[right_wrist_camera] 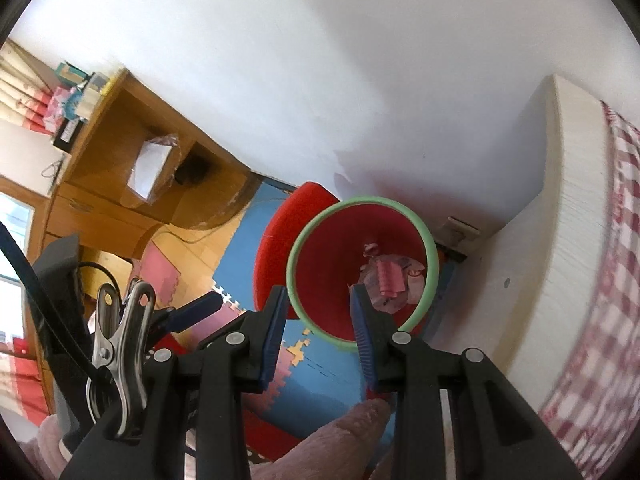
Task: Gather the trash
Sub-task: 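Move both open tools back toward the trash pile on the bed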
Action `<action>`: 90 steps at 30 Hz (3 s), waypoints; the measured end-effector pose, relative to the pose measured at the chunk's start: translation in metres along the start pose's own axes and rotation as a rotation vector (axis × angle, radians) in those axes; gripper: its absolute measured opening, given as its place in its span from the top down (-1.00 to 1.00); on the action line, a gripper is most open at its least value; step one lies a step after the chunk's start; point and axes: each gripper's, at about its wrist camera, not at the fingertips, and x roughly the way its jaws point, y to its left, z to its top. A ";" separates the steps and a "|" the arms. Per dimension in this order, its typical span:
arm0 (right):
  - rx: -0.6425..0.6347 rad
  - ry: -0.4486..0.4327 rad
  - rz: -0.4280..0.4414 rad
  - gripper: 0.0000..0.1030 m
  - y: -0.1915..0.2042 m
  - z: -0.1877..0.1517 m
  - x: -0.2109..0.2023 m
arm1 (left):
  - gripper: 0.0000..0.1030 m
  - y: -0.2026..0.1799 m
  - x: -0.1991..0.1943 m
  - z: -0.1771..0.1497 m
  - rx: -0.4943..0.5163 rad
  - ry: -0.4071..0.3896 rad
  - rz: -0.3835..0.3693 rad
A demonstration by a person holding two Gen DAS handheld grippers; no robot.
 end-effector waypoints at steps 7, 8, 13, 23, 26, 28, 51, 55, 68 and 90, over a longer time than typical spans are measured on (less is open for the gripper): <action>0.007 -0.052 0.026 0.35 0.003 -0.016 -0.034 | 0.12 -0.017 -0.023 0.001 0.036 -0.016 0.003; 0.009 -0.059 0.029 0.35 0.003 -0.018 -0.038 | 0.12 -0.019 -0.026 0.001 0.042 -0.018 0.004; 0.036 -0.101 0.048 0.35 -0.003 -0.031 -0.063 | 0.12 -0.032 -0.042 0.001 0.073 -0.029 0.000; 0.074 -0.182 0.052 0.35 -0.023 -0.062 -0.110 | 0.12 -0.062 -0.069 -0.007 0.123 -0.048 -0.006; 0.086 -0.205 0.049 0.35 -0.031 -0.070 -0.124 | 0.12 -0.075 -0.077 -0.010 0.140 -0.053 -0.007; 0.097 -0.224 0.046 0.35 -0.037 -0.077 -0.135 | 0.12 -0.085 -0.083 -0.013 0.156 -0.060 -0.007; 0.275 -0.387 -0.031 0.35 -0.129 -0.188 -0.248 | 0.11 -0.227 -0.122 -0.062 0.373 -0.078 -0.088; 0.305 -0.415 -0.048 0.35 -0.146 -0.210 -0.268 | 0.12 -0.258 -0.124 -0.073 0.405 -0.077 -0.103; 0.393 -0.459 -0.104 0.35 -0.215 -0.284 -0.318 | 0.11 -0.349 -0.126 -0.111 0.463 -0.071 -0.150; 0.584 -0.495 -0.221 0.35 -0.319 -0.318 -0.364 | 0.11 -0.475 -0.106 -0.089 0.646 -0.071 -0.253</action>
